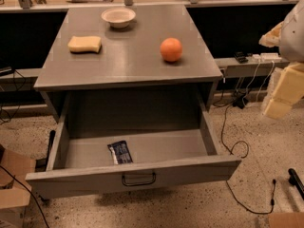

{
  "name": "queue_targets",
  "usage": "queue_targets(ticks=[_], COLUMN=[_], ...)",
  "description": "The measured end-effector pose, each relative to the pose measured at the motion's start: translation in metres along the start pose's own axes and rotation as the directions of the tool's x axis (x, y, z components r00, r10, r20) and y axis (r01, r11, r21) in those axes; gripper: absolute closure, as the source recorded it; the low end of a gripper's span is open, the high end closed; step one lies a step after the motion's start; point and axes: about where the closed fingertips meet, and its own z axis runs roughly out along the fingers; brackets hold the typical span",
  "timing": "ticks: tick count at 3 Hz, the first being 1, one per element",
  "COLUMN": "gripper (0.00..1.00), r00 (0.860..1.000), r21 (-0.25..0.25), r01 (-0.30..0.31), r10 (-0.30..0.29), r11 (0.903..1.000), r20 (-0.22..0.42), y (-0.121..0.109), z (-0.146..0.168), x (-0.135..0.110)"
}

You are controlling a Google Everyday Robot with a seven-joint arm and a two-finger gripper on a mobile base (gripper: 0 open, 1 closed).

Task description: Pick rxbar blueberry from top drawer and place on counter

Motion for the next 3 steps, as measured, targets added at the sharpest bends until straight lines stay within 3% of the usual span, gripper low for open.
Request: queue_targets(ticks=[1, 2, 3], gripper=[0.00, 0.00, 0.00], r00=[1.000, 0.999, 0.991], r21=[0.000, -0.037, -0.123], r01=[0.000, -0.042, -0.104], r10=[0.000, 0.043, 0.114], r11=[1.0000, 0.9985, 0.9869], r20=[0.000, 0.029, 0.070], y=[0.000, 0.004, 0.014], z=[0.000, 0.014, 0.046], x=[0.000, -0.015, -0.046])
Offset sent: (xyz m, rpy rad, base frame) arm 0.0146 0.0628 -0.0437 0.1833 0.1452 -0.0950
